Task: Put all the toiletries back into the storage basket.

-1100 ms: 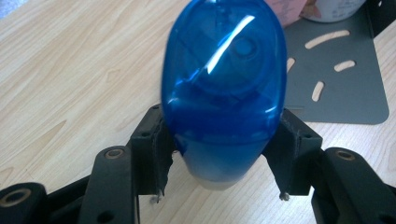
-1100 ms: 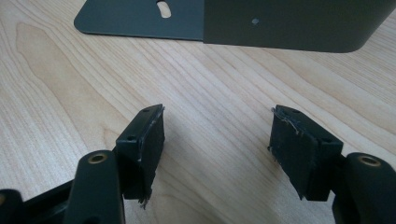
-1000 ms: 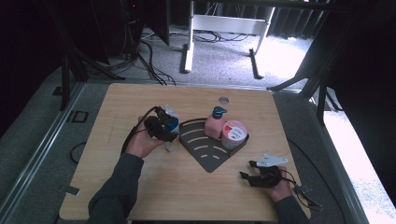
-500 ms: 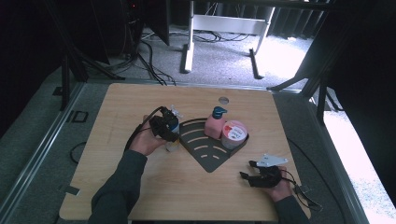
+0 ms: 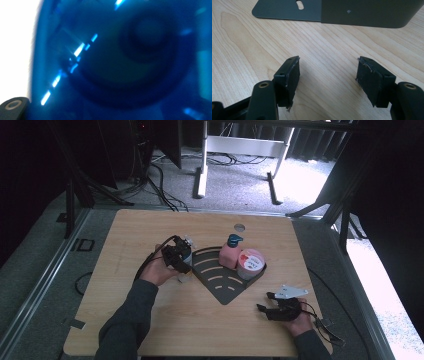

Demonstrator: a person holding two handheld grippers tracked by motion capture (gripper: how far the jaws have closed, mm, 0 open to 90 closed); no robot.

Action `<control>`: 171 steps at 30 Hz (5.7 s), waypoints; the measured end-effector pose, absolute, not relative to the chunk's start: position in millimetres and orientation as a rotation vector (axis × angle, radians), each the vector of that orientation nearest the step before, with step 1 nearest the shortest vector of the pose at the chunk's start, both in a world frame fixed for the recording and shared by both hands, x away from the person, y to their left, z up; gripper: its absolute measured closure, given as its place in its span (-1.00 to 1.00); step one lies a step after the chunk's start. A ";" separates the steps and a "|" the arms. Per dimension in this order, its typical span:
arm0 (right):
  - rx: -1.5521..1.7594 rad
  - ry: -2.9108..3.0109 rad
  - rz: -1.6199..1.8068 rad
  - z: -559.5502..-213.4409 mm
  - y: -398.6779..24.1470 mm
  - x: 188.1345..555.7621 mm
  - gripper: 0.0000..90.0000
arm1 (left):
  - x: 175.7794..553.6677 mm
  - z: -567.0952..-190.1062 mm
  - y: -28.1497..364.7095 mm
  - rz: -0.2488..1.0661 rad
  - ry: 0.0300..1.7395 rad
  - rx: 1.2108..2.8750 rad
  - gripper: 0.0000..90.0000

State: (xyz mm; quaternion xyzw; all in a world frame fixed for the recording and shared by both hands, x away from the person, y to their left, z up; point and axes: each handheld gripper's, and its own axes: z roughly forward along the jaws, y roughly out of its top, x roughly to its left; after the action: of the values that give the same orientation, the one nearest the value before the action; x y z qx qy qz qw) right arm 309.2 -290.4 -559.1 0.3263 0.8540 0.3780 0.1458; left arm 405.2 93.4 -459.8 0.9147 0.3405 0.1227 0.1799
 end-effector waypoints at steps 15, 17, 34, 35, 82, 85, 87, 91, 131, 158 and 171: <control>0.938 2.460 1.089 -559.2 -290.5 309.3 -0.23 | 407.8 -466.7 91.2 0.302 0.966 2.607 0.09; 0.939 2.460 1.089 -559.1 -290.4 309.2 -0.23 | 407.7 -466.7 90.9 0.305 0.966 2.608 0.09; 0.940 2.459 1.089 -559.1 -290.4 309.2 -0.23 | 404.9 -464.5 89.6 0.281 0.949 2.616 0.22; 0.938 2.460 1.089 -559.2 -290.4 309.3 -0.23 | 405.0 -464.6 89.7 0.278 0.953 2.613 0.22; 0.940 2.459 1.089 -559.1 -290.4 309.2 -0.23 | 394.9 -432.3 99.4 0.322 0.979 2.535 0.23; 0.940 2.459 1.089 -559.1 -290.4 309.2 -0.23 | 395.1 -428.7 97.9 0.329 0.974 2.538 0.23; 0.939 2.459 1.089 -559.1 -290.4 309.3 -0.23 | 395.3 -426.5 97.2 0.331 0.973 2.531 0.23; 0.939 2.459 1.089 -559.2 -290.4 309.3 -0.23 | 395.2 -423.6 95.5 0.346 0.971 2.525 0.23; 0.940 2.459 1.089 -559.1 -290.4 309.3 -0.23 | 408.2 -419.3 69.8 0.366 0.973 2.462 0.23; 0.939 2.459 1.089 -559.2 -290.4 309.3 -0.23 | 424.4 -431.7 53.2 0.384 0.997 2.433 0.23; 0.939 2.459 1.089 -559.1 -290.4 309.3 -0.23 | 434.6 -435.7 45.7 0.379 1.007 2.463 0.23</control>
State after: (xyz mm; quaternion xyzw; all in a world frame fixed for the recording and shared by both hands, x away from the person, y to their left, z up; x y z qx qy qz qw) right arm 309.3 -290.4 -559.1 0.3262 0.8540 0.3782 0.1457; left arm 434.6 45.7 -435.7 0.8929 0.3651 0.1375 0.2248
